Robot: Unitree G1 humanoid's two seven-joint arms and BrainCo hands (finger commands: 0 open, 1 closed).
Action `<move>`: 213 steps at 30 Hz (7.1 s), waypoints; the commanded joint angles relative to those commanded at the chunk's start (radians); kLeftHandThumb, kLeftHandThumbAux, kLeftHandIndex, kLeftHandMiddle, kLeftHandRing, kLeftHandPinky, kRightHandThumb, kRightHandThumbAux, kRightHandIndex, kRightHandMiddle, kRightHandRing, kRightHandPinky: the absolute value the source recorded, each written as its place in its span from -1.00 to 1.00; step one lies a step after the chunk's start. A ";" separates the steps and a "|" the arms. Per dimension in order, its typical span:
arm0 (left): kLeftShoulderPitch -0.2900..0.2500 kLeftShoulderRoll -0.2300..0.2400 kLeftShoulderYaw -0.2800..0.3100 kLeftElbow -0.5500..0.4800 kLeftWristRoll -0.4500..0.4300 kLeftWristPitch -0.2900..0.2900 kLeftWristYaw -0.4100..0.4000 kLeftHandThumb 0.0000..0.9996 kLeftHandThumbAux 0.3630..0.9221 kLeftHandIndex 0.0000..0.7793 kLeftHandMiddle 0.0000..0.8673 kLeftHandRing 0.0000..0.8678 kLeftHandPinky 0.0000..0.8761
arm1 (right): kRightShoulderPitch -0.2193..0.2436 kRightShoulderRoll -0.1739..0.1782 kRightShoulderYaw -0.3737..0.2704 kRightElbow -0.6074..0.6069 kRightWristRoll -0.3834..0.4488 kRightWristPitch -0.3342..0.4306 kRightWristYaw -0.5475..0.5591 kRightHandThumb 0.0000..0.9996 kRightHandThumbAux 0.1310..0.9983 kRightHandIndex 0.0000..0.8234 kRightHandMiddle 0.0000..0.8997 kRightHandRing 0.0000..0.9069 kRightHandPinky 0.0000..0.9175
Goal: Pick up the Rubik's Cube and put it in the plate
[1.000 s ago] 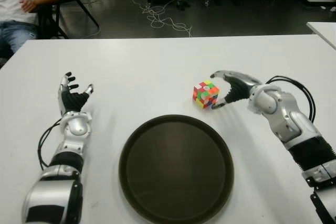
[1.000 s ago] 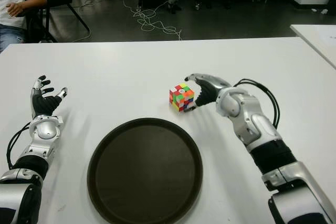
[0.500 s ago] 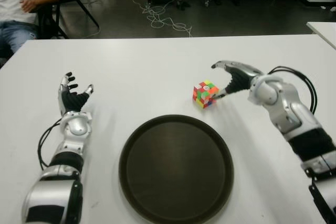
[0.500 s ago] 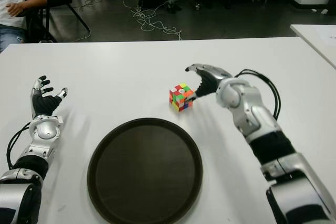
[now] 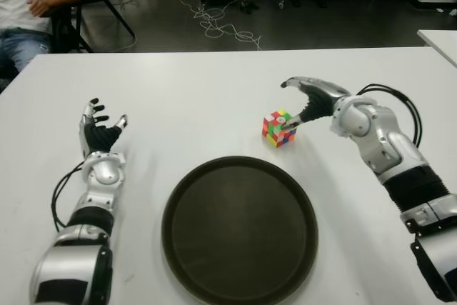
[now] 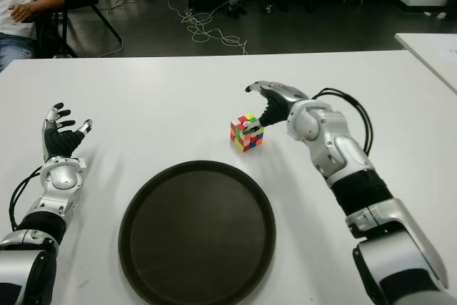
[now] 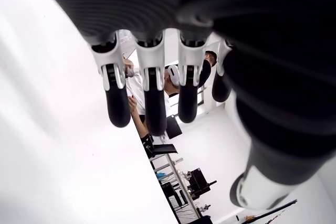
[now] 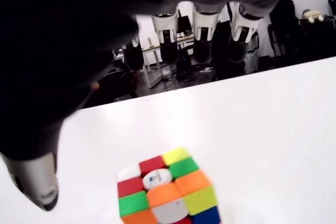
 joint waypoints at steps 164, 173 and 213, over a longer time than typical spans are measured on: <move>-0.001 0.000 0.008 0.012 -0.011 -0.024 -0.006 -0.80 0.41 -0.59 -0.51 -0.44 -0.29 | -0.087 0.134 0.124 0.453 -0.023 -0.115 -0.113 -1.00 0.48 -0.96 -0.86 -0.94 -1.00; -0.001 0.000 0.009 0.012 -0.011 -0.018 -0.002 -0.81 0.42 -0.64 -0.56 -0.51 -0.44 | -0.086 0.130 0.130 0.439 -0.025 -0.105 -0.100 -1.00 0.43 -0.98 -0.88 -0.96 -1.00; 0.004 -0.003 0.018 0.004 -0.021 -0.020 -0.010 -0.76 0.44 -0.66 -0.56 -0.51 -0.41 | -0.079 0.138 0.106 0.468 0.014 -0.136 -0.115 -1.00 0.45 -0.93 -0.86 -0.92 -1.00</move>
